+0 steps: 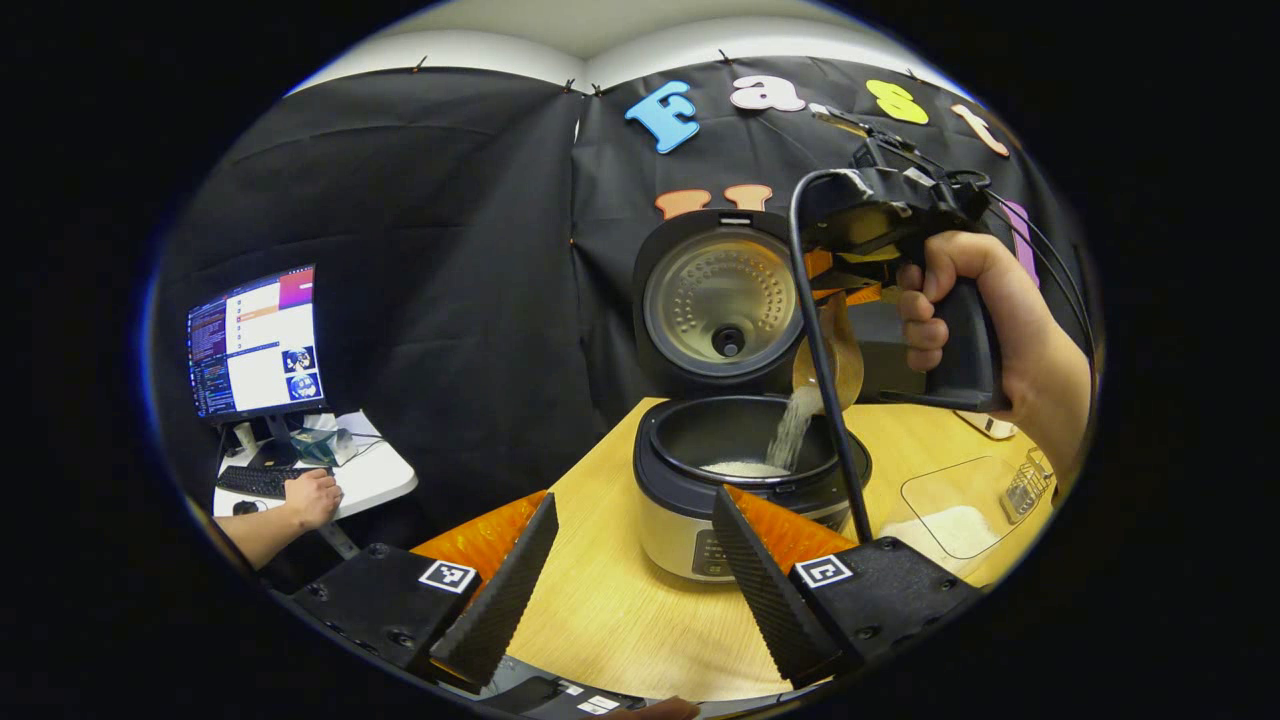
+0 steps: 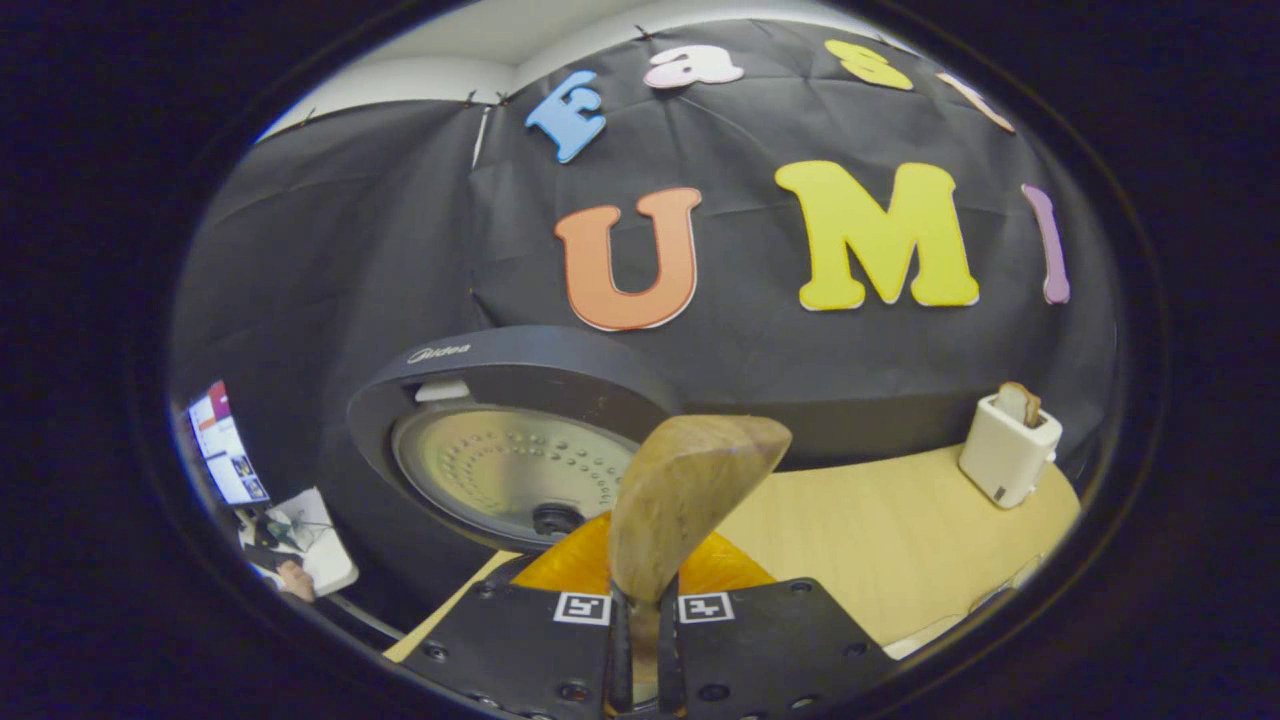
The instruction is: Close the left gripper, press the button to open the rice cooker; take a wooden spoon from the chopstick holder with the right hand, scoop a spoonful of rice and pour it into the rice cooker, then put the wooden spoon back into the chopstick holder.
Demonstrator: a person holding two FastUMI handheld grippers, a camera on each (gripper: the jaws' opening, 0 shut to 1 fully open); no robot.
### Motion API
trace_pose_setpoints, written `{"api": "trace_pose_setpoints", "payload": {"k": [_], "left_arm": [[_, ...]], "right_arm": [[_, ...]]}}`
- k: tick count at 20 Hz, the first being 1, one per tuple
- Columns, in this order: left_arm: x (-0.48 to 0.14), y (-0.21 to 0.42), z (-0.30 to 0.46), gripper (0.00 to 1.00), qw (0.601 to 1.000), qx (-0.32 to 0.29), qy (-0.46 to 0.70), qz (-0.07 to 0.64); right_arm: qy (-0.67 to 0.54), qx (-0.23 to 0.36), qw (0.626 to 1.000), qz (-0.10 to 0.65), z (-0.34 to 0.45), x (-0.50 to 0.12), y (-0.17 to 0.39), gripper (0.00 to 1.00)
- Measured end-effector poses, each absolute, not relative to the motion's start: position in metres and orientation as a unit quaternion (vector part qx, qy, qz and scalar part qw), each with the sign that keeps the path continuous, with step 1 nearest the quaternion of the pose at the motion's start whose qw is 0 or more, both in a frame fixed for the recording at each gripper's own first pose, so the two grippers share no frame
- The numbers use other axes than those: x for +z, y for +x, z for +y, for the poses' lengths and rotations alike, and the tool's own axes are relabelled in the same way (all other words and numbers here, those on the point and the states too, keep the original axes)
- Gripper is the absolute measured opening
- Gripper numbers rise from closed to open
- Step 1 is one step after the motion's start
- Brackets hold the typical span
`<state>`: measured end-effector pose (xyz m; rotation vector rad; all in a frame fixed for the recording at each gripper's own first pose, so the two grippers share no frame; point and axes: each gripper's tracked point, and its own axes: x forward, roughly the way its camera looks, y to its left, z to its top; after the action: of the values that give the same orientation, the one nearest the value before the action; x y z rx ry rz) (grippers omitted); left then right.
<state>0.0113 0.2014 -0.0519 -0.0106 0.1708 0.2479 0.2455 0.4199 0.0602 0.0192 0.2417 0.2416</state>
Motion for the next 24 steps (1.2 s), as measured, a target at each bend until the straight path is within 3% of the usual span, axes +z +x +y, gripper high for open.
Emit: {"api": "trace_pose_setpoints", "payload": {"k": [5, 11, 24], "left_arm": [[-0.052, 0.011, 0.201, 0.99, 0.989, 0.122, -0.001, 0.085], [-0.055, 0.011, 0.202, 0.98, 0.988, 0.124, -0.003, 0.089], [-0.054, 0.016, 0.19, 0.98, 0.989, 0.115, -0.006, 0.089]], "right_arm": [[-0.082, 0.146, 0.981, 0.102, 0.439, 0.056, 0.234, 0.1], [-0.165, 0.129, 0.976, 0.056, 0.455, 0.064, 0.21, 0.08], [-0.151, 0.129, 0.979, 0.046, 0.433, 0.071, 0.201, 0.1]]}}
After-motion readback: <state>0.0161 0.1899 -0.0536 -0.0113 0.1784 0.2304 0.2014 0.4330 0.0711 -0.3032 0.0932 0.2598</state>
